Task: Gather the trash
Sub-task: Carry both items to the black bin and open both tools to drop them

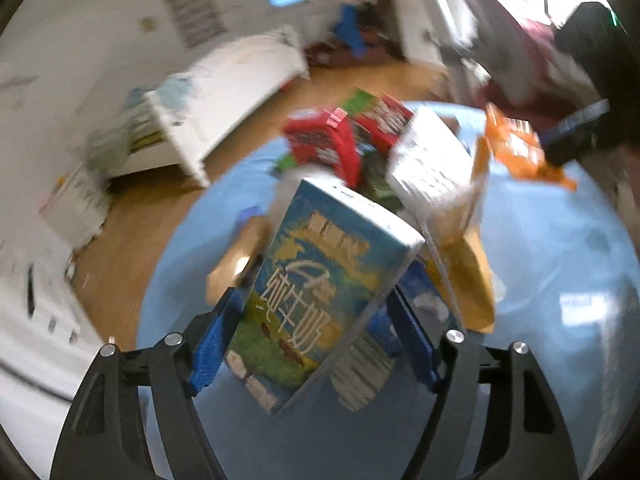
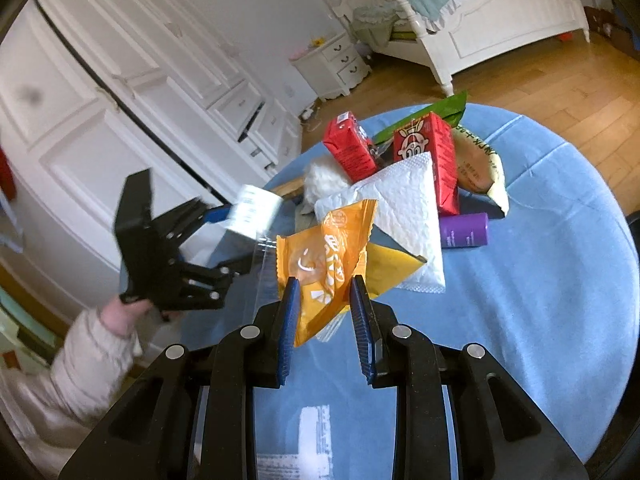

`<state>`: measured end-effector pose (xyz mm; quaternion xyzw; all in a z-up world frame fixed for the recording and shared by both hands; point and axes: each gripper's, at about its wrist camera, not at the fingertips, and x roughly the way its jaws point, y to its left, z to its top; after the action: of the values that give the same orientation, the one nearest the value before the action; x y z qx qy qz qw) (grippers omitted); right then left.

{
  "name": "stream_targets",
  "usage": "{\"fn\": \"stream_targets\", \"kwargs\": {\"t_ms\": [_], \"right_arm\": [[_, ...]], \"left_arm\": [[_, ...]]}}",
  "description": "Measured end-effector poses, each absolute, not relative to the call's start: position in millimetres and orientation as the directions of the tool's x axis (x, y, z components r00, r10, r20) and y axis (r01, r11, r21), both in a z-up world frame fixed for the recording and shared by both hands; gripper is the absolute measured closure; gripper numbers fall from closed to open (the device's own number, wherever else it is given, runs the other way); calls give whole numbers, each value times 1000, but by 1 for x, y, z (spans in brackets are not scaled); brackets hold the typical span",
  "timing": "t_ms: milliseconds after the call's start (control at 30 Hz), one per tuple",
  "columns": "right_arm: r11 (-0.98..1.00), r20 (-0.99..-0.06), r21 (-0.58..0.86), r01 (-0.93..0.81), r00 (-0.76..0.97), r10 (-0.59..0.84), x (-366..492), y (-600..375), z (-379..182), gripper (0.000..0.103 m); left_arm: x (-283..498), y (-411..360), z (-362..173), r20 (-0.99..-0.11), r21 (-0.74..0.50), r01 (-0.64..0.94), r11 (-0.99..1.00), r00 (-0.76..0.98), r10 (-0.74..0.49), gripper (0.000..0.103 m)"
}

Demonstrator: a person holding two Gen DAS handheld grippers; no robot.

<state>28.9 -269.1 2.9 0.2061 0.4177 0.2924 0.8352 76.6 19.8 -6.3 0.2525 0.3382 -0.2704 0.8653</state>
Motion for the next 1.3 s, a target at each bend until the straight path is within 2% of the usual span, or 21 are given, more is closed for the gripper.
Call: {"fn": "stream_targets", "kwargs": {"t_ms": [233,333,533,600,700,933,1100,1300], "right_arm": [[709,-531,613,-349,483,697,27,-268,7,76],[702,-507,619,-352,503,699,24,-276,12,76],[731,-459,612,-301,618,638,16,-324,22,76],[747,-451,615,-252,666,595,13,-349,20,76],[760,-449,632,-148,730,515,6,-397,7,76],[732,-516,672,111,780,354,-13,-493,-54,76],[663,-554,714,225,761,338,-20,-537,-106,76],[608,-579,739,289,734,354,-25,-558,-152,76]], "left_arm": [[53,52,44,-606,21,474,880,707,-366,34],[40,43,62,-569,-18,462,887,724,-389,35],[29,-28,89,-500,-126,550,826,684,-531,36],[30,-62,91,-487,-158,590,792,651,-583,36],[36,-118,84,-475,-268,646,715,557,-681,37],[49,-244,36,-516,-389,709,588,361,-777,37],[67,-291,-2,-561,-446,683,578,290,-776,38],[83,-327,-32,-625,-443,683,580,229,-747,38]]}}
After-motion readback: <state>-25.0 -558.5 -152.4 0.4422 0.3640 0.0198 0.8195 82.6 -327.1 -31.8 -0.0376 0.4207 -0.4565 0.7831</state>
